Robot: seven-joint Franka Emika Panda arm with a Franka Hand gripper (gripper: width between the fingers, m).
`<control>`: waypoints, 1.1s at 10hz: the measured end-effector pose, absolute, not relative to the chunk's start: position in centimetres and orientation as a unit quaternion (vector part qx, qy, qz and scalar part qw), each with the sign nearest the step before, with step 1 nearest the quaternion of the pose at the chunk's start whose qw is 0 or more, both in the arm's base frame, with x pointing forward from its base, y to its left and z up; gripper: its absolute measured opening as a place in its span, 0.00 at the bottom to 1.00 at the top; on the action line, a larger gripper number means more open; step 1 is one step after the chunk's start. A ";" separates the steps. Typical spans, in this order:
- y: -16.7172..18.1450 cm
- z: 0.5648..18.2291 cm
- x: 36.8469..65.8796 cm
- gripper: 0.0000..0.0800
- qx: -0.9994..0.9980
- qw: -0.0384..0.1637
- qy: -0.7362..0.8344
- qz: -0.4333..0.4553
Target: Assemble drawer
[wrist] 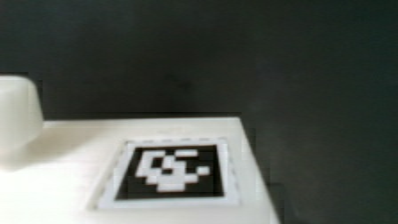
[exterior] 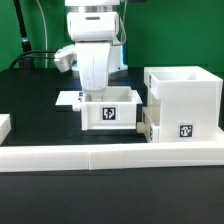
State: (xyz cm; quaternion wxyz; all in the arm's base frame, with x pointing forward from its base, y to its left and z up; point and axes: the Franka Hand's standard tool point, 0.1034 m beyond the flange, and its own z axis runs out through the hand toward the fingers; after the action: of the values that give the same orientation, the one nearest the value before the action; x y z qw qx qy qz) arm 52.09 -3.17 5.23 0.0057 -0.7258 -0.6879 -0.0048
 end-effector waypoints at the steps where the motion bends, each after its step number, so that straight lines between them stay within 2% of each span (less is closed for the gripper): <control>1: -2.7 5.4 52.4 0.06 -0.724 0.005 -0.690 -0.005; 4: -2.0 6.0 53.1 0.06 -0.728 0.008 -0.685 -0.001; 11: -1.1 6.1 53.3 0.06 -0.727 0.016 -0.687 0.003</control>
Offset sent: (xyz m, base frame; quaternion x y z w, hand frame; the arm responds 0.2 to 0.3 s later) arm 0.0123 0.0069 0.0131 0.0062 -0.0227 0.0158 0.9996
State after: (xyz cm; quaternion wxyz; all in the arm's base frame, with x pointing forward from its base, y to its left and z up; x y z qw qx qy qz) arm 53.27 -1.05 6.12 0.0157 -0.7266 -0.6869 0.0033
